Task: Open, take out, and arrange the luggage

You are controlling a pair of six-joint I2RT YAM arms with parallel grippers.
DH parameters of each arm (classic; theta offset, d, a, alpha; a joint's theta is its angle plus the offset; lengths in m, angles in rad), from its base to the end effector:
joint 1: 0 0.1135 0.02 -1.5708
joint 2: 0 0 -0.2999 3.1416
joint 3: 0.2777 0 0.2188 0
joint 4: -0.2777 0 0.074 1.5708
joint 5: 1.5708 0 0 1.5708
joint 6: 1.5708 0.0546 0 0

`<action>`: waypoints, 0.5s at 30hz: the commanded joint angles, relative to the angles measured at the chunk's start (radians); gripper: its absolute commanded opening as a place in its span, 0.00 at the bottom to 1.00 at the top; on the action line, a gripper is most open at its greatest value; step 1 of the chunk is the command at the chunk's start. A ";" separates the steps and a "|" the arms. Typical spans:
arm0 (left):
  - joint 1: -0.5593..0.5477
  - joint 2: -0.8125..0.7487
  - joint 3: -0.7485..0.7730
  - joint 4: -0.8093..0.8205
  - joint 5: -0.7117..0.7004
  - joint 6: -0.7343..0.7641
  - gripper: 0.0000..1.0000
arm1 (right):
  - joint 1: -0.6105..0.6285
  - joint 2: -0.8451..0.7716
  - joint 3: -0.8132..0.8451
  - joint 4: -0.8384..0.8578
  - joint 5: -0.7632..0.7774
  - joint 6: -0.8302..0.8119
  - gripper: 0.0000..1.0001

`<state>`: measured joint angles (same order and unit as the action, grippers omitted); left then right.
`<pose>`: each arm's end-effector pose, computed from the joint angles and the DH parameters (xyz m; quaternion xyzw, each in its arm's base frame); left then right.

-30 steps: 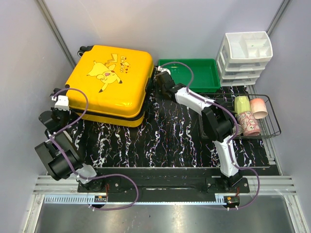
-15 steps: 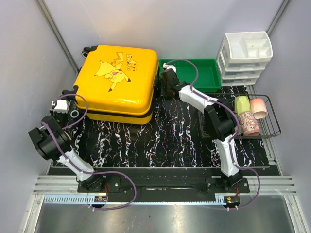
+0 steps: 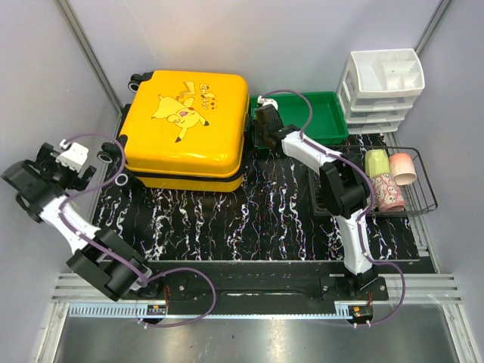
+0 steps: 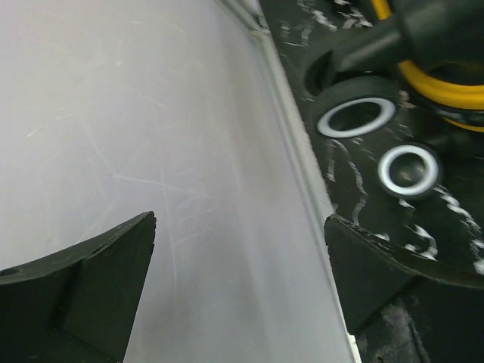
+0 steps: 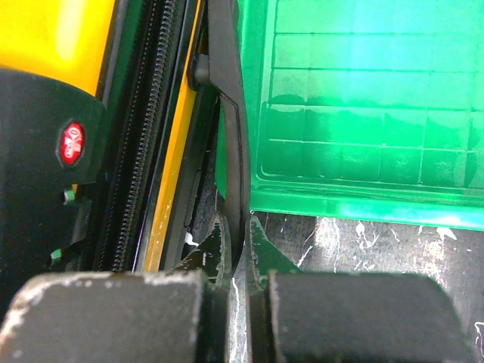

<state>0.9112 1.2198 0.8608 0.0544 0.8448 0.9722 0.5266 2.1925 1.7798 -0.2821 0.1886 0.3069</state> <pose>0.1794 0.1647 0.3443 0.2649 0.7276 0.2419 0.5848 0.4456 0.2472 0.2461 -0.0591 0.9005 0.0929 0.4206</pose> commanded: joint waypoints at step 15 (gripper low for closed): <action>-0.406 0.254 0.708 -0.919 -0.331 -0.236 0.91 | -0.048 -0.097 -0.036 -0.137 -0.169 -0.192 0.20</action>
<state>0.5587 1.4067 1.3899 -0.8459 0.6319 0.8234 0.5102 2.1666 1.7462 -0.2600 0.0353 0.2134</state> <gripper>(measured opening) 0.900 0.192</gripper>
